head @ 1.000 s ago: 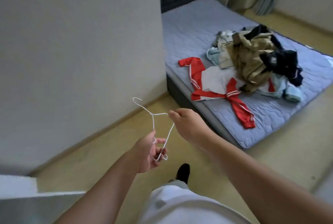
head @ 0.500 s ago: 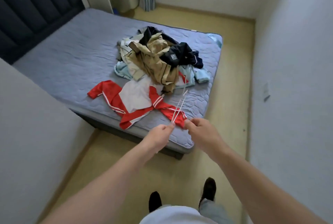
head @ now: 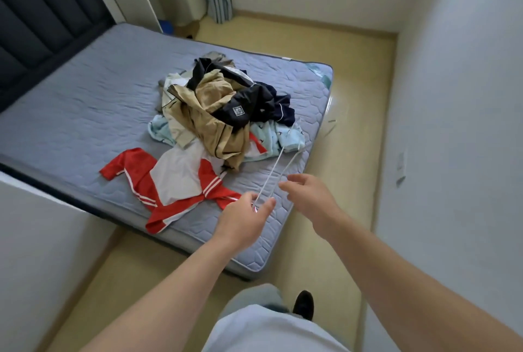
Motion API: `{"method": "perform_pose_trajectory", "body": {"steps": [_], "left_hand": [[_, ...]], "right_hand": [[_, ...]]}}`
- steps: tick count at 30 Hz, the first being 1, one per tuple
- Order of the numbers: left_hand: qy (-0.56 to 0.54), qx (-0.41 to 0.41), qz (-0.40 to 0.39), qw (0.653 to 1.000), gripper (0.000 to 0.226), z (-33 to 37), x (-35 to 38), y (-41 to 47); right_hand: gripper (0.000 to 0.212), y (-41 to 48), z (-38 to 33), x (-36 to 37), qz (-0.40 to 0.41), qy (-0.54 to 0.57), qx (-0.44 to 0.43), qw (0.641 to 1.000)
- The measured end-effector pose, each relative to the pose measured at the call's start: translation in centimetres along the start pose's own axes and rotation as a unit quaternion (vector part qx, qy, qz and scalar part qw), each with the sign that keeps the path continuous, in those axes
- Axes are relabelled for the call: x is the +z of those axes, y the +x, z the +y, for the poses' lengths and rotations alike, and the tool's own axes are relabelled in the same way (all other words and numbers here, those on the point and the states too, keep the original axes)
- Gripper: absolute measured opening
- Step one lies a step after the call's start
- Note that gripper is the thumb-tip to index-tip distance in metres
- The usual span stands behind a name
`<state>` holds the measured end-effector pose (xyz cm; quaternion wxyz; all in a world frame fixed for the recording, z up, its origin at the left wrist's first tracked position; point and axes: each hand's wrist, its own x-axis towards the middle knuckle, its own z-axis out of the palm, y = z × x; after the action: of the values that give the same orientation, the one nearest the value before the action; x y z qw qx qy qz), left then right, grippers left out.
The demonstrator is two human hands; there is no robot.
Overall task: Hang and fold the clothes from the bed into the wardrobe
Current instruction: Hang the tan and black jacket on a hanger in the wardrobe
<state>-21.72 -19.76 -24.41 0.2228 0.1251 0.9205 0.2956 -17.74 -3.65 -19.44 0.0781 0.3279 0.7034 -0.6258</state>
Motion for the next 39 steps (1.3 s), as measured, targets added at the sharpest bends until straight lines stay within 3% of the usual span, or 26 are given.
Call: {"method": "perform_pose_trajectory", "body": {"steps": [3,9,12,17,21,27,29,33,39], "left_hand": [[0.018,0.016,0.023,0.999,0.075,1.9,0.3,2.0],[-0.008,0.002,0.037,0.999,0.066,3.0,-0.6,8.8],[-0.047,-0.005,0.019,0.999,0.068,3.4,-0.7,13.9],[-0.084,-0.026,-0.010,0.996,0.083,3.5,-1.6,23.0],[-0.155,-0.059,-0.010,0.986,0.053,3.4,-2.3,28.8],[-0.283,-0.125,-0.081,0.947,0.075,2.1,-4.5,34.8],[-0.307,-0.184,-0.056,0.932,0.068,1.0,-4.8,36.9],[-0.243,-0.314,0.028,0.917,0.046,-1.4,-5.4,40.3],[-0.233,-0.378,0.063,0.894,0.041,-3.0,-6.2,44.9]], "right_hand": [[0.053,3.7,-1.7,-1.1,-0.030,0.060,0.012,0.998],[0.027,11.2,-5.0,-1.9,-0.021,0.210,0.038,0.977],[0.022,15.8,-7.1,-2.9,-0.036,0.229,0.040,0.972],[0.035,23.4,-12.1,-3.8,-0.034,0.219,0.079,0.972],[0.038,28.6,-15.6,-3.3,-0.022,0.236,0.089,0.967],[0.034,35.3,-17.7,-1.4,0.001,0.143,0.036,0.989],[0.036,37.4,-17.9,-1.0,-0.002,0.099,0.017,0.995],[0.042,41.1,-18.5,0.4,-0.040,0.025,-0.010,0.999],[0.032,46.3,-19.0,2.0,-0.141,-0.071,-0.036,0.987]]}}
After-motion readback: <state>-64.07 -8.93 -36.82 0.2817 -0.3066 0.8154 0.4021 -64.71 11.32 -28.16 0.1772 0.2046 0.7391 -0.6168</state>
